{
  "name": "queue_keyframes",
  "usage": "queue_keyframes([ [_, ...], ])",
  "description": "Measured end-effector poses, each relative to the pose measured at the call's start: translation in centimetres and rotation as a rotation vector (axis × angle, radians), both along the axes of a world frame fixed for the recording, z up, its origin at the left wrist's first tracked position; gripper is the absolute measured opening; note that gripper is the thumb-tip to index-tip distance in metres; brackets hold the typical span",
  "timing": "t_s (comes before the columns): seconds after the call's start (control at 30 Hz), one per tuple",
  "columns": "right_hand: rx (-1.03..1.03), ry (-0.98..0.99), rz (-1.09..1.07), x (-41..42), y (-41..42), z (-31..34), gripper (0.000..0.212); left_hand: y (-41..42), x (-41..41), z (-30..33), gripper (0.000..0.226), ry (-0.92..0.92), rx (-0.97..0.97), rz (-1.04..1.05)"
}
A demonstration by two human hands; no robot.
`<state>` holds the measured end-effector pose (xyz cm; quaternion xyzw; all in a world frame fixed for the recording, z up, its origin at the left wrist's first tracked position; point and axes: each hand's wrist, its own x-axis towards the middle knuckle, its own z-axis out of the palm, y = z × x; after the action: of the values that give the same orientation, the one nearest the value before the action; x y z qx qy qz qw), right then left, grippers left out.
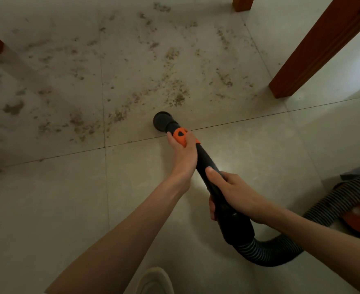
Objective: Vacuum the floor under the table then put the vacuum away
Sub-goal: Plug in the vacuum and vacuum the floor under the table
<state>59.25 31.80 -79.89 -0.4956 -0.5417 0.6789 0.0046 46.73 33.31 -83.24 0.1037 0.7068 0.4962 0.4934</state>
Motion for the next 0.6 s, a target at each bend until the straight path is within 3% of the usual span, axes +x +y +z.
queue_keyframes([
  [0.13,0.024,-0.027,0.008,-1.0,0.7,0.0,0.04,0.7,-0.9,-0.3,0.064,-0.035,0.005,-0.016],
  [0.47,-0.032,-0.131,-0.214,1.5,3.2,2.5,0.046,6.0,2.6,2.4,0.07,-0.115,-0.069,-0.298],
  [0.6,0.034,-0.165,-0.233,2.6,3.9,2.9,0.047,7.0,3.9,2.3,0.067,-0.133,-0.066,-0.352],
])
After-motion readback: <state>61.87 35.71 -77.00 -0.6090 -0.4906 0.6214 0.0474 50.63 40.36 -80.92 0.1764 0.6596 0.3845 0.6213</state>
